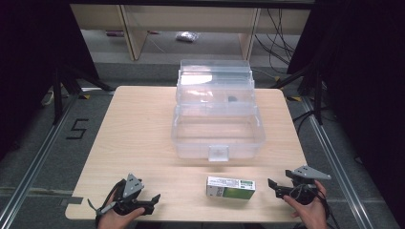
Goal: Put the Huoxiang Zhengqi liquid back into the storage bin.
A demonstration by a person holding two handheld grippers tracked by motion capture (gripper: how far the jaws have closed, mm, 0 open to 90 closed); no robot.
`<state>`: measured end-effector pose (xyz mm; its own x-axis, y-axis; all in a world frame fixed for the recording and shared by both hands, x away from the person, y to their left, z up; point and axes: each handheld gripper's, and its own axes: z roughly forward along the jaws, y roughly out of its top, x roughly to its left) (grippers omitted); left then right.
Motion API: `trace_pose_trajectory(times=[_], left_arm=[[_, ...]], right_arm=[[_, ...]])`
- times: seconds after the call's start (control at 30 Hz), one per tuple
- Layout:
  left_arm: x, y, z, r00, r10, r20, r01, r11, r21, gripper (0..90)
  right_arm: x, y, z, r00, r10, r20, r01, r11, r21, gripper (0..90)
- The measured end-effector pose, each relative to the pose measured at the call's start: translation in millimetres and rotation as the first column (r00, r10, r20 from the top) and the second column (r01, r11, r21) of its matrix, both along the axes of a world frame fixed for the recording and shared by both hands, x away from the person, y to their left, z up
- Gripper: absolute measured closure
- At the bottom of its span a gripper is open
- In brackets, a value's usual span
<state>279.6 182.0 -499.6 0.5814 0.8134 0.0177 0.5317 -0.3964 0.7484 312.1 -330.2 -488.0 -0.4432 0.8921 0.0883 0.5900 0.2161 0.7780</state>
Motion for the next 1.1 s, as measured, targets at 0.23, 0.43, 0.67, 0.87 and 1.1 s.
trace_pose_trajectory(times=[0.23, 0.43, 0.67, 0.87, 1.1], left_arm=[[-1.3, -1.7, -0.9, 1.0000, -0.008, 0.000, 0.008, 0.9999, -0.015, 14.9], [-4.0, -1.4, -0.3, 0.9999, -0.014, -0.002, 0.014, 0.9998, 0.013, 14.9], [-5.9, 1.9, 1.6, 0.9995, -0.031, -0.009, 0.032, 0.9980, 0.054, 14.9], [-6.0, 0.5, -1.1, 1.0000, 0.000, -0.004, 0.000, 0.9999, 0.016, 14.9], [-6.3, 0.5, -0.9, 1.0000, -0.002, -0.002, 0.002, 0.9999, 0.011, 14.9]], right_arm=[[-0.5, 5.2, 16.4, 0.9996, 0.015, -0.024, -0.015, 0.9999, -0.009, 20.3], [2.4, 8.1, 31.8, 0.9957, 0.092, -0.001, -0.092, 0.9937, -0.064, 20.9], [1.9, 16.4, 54.9, 0.9872, 0.154, -0.041, -0.158, 0.9831, -0.094, 21.2], [-1.1, 29.6, 75.2, 0.9680, 0.247, -0.044, -0.251, 0.9602, -0.123, 21.3], [-9.5, 42.9, 84.7, 0.9492, 0.311, -0.045, -0.315, 0.9422, -0.116, 21.2]])
